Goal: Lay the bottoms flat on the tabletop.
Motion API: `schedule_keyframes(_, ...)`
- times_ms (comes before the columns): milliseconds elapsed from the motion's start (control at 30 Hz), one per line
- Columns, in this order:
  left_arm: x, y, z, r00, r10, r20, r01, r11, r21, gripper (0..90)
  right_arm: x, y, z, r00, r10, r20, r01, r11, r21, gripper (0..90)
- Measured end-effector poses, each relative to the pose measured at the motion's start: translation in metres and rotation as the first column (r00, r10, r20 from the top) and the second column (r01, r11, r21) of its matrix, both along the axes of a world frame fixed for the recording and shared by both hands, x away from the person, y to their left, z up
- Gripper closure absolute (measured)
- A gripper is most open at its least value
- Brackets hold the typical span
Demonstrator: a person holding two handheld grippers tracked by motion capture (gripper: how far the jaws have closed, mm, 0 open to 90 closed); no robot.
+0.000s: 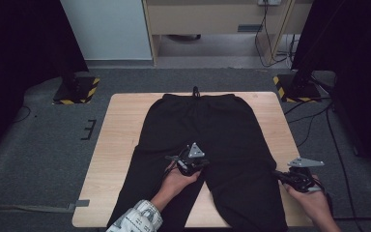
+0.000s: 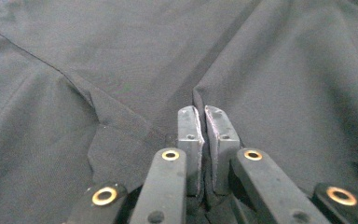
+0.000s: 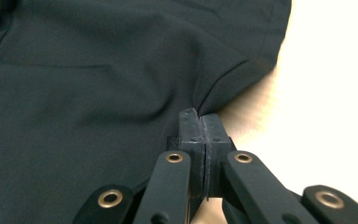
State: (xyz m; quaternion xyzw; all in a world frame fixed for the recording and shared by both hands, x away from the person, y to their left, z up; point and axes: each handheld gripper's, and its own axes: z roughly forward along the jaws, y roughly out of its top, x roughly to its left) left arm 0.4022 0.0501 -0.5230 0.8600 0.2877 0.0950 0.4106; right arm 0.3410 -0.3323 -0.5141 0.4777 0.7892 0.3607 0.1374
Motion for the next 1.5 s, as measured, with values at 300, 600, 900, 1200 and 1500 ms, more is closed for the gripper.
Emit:
schedule_keyframes(300,-0.007,0.007,-0.003,0.9998,0.007,0.017,-0.007,0.9996,-0.028,60.2,-0.009,-0.011,0.017,0.9996,0.018,-0.022,-0.018,0.9998,0.002,59.8)
schedule_keyframes(600,-0.015,0.009,0.003,0.9992,0.015,0.037,-0.014,0.9993,-0.034,54.8,0.035,-0.003,0.009,0.9988,-0.049,-0.001,0.049,0.9986,-0.019,40.9)
schedule_keyframes(900,-0.036,0.040,0.005,0.9974,0.044,0.057,-0.043,0.9989,-0.019,52.5,0.106,0.004,-0.015,0.9838,-0.176,0.037,0.174,0.9834,0.053,40.9)
schedule_keyframes(1200,-0.048,0.055,-0.004,0.9945,0.097,0.042,-0.097,0.9953,0.004,51.5,0.121,0.009,-0.019,0.9907,-0.126,0.051,0.125,0.9919,0.023,61.5)
schedule_keyframes(1500,-0.063,0.059,-0.010,0.9943,0.095,0.047,-0.098,0.9941,0.048,52.2,0.128,0.011,-0.017,0.9955,-0.092,0.022,0.092,0.9957,0.004,89.9)
